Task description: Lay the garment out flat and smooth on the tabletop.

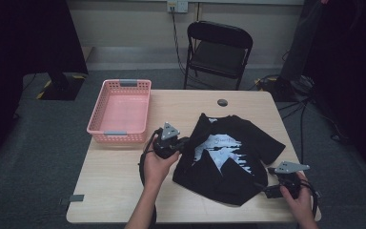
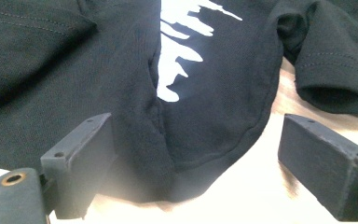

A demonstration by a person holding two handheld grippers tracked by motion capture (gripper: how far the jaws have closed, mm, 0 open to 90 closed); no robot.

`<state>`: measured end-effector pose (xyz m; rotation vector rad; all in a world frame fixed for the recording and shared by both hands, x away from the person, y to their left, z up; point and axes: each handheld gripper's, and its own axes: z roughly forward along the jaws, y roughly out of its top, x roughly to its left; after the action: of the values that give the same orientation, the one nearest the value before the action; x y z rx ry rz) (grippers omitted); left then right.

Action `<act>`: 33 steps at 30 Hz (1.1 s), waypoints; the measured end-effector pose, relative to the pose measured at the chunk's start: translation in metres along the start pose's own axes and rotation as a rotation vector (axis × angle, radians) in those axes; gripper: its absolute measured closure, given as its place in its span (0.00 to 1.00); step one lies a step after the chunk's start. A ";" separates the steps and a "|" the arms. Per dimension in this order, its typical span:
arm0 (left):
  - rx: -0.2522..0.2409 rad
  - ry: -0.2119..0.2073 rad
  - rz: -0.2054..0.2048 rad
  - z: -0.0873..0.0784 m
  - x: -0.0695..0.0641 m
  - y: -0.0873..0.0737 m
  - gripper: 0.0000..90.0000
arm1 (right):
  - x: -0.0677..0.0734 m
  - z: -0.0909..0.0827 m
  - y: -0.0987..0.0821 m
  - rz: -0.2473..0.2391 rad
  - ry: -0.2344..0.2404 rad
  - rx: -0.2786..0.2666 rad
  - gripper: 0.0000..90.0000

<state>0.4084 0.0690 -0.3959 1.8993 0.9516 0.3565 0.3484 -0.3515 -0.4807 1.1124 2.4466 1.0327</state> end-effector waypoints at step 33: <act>-0.026 0.113 -0.081 -0.023 0.047 -0.024 0.97 | 0.000 0.000 0.000 0.000 0.000 0.000 0.12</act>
<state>0.4144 0.1239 -0.4113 1.8267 1.0906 0.4289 0.3483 -0.3515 -0.4807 1.1124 2.4465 1.0324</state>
